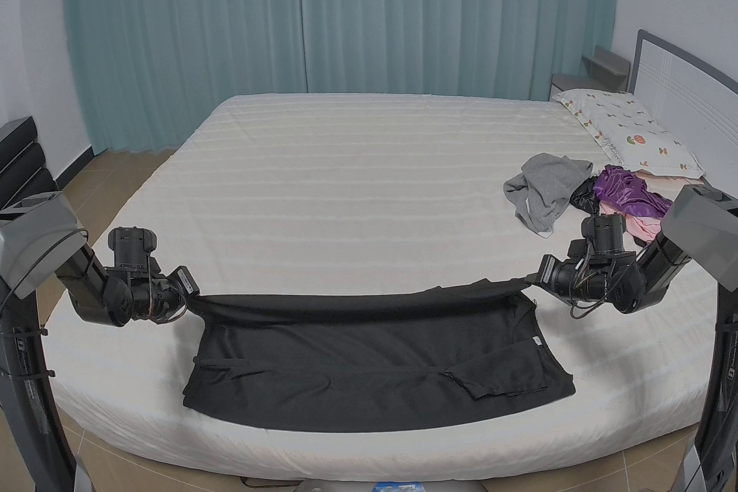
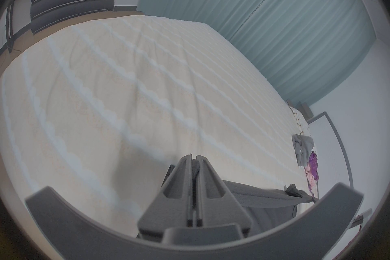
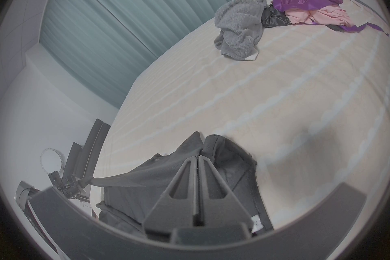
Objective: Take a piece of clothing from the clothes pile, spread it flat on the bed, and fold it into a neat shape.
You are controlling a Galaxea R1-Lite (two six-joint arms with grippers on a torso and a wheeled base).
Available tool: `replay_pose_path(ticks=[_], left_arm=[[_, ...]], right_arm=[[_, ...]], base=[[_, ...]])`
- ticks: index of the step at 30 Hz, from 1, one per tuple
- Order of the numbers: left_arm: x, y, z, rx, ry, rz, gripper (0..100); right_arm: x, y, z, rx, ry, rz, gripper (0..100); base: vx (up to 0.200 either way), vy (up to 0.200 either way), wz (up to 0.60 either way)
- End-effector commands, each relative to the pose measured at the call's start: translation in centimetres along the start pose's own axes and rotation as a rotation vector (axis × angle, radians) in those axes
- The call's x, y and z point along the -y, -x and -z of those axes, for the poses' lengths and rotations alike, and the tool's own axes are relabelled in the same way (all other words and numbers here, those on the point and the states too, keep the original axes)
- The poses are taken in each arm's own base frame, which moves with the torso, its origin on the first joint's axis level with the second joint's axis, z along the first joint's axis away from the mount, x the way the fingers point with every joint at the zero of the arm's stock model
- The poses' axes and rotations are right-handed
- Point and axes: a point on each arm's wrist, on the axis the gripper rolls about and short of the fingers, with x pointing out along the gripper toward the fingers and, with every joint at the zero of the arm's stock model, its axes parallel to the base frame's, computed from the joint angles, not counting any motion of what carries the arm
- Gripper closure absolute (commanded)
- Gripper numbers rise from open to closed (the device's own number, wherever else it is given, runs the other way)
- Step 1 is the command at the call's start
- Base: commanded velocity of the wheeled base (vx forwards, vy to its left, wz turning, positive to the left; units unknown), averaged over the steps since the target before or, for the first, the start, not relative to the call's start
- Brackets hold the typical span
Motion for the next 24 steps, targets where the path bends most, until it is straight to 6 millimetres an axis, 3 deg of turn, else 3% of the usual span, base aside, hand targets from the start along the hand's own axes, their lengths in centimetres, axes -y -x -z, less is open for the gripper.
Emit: replay_pose_path(ticks=[1,7,18,24], left_arm=[[-0.3,1.3,1.0,-0.026,-0.026,-0.016,100],[-1.4,1.7,2.7,-0.068,-0.045,-0.043,100],[-2.1,2.2,5.4,-0.125,-0.055,-0.058,100],[-2.2,2.4,5.8,-0.141,-0.056,-0.065,100]], right_arm=[[0.3,1.6,0.9,-0.029,0.011,0.006,100],[1.5,2.3,3.4,-0.117,0.049,0.035,100],[3.0,2.6,5.9,-0.211,0.087,0.066,100],[3.5,2.3,6.5,-0.173,0.113,0.052,100]], base=[[0.000,0.000,0.00],[0.000,0.000,0.00],[0.000,0.000,0.00],[0.000,0.000,0.00]])
